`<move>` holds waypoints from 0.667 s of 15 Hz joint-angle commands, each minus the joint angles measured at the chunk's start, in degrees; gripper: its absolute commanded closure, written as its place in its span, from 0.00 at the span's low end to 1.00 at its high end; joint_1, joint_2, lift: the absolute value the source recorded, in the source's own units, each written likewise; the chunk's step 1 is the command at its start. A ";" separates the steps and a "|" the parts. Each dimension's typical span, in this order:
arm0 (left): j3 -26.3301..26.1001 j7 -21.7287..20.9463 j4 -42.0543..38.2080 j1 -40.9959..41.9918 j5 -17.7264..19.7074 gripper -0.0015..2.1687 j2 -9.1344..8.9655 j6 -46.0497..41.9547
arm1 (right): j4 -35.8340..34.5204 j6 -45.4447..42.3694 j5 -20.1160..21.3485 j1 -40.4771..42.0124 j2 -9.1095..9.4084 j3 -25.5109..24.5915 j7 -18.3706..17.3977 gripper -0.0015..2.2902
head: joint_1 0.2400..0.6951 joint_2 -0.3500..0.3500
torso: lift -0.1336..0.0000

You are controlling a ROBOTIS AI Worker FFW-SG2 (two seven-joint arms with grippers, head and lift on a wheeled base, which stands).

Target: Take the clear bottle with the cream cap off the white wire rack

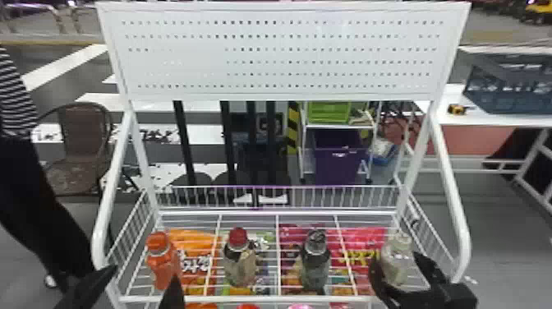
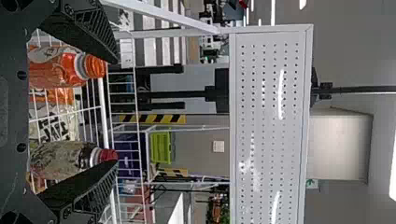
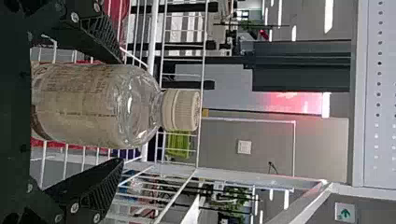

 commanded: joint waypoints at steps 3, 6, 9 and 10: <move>-0.37 0.01 -0.03 0.07 0.00 0.06 0.00 -0.11 | -2.77 2.94 -0.24 1.71 0.05 0.21 0.09 0.54 | 0.57 0.50 | 1.00; -1.16 0.27 -0.03 -0.02 -0.97 0.06 0.00 -0.11 | -9.54 5.23 -2.79 6.19 0.05 0.30 0.00 0.58 | 0.57 0.50 | 1.00; -1.33 0.18 -0.11 0.51 -1.58 0.06 0.09 -0.11 | -21.14 13.49 -4.98 11.99 0.05 -0.05 0.00 0.58 | 0.57 0.50 | 1.00; -1.33 0.18 -0.11 0.60 -1.58 0.06 0.09 -0.11 | -24.83 15.78 -5.69 14.28 0.05 -0.32 0.00 0.58 | 0.57 0.50 | 1.00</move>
